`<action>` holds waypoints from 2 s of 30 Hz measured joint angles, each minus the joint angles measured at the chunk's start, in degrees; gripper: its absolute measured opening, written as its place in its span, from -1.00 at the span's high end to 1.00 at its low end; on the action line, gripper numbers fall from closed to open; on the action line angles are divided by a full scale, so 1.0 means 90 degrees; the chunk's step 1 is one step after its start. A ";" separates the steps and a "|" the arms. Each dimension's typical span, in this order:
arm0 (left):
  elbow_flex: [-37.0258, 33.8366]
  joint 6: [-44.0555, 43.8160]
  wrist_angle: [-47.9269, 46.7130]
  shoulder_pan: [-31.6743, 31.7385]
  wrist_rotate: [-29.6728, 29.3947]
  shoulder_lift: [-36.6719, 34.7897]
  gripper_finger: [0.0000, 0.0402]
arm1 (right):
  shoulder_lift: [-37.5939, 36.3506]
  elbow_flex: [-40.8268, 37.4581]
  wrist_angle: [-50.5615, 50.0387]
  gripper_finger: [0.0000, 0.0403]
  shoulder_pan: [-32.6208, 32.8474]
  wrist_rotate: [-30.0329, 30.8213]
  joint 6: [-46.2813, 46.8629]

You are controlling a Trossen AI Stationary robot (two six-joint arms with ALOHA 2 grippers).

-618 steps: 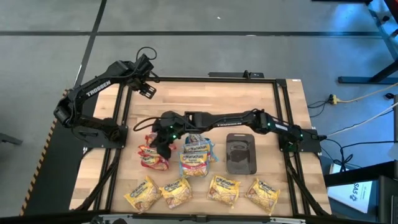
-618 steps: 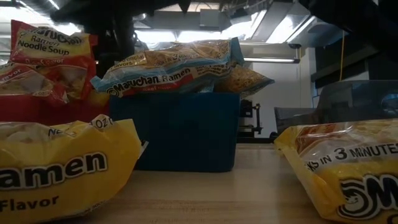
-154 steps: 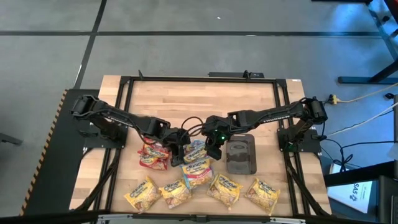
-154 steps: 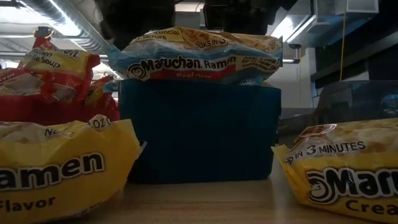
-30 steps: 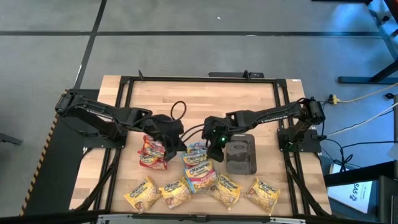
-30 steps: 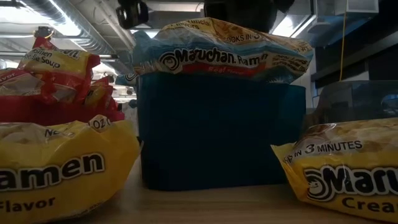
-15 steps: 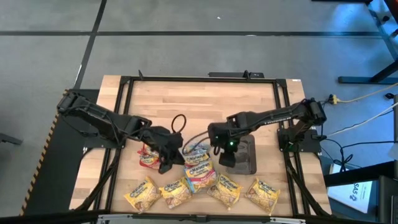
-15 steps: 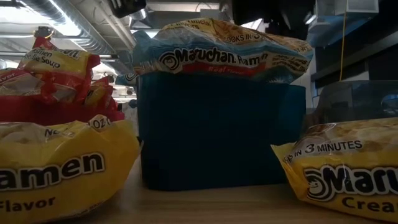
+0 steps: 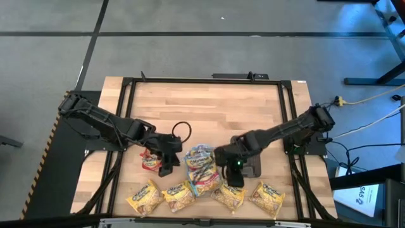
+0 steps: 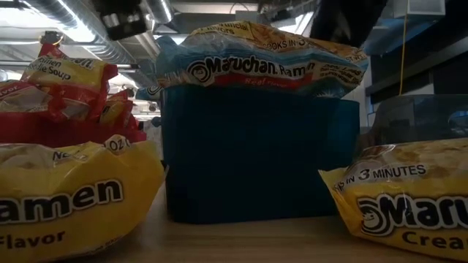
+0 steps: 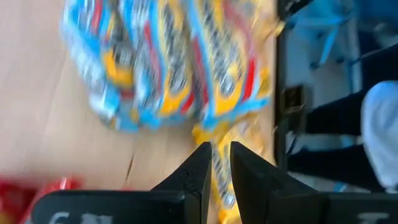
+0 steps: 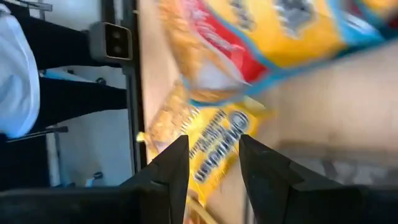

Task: Sort Maruchan noodles
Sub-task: Adjust the blue noodle packs in the blue bin

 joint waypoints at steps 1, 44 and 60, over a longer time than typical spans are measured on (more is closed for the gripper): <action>0.0000 -0.0034 -0.0190 -0.0041 0.0012 0.0000 0.74 | 0.0003 0.0000 0.0167 0.31 0.0091 0.0151 -0.0001; 0.0005 -0.1209 -0.1920 -0.2332 -0.2365 -0.1615 0.74 | 0.2093 0.1525 0.1524 0.31 0.1226 0.1978 0.0618; 0.0002 -0.1226 -0.1789 -0.2332 -0.2541 -0.1615 0.74 | 0.2467 0.1542 0.1907 0.31 0.0880 0.2134 0.0841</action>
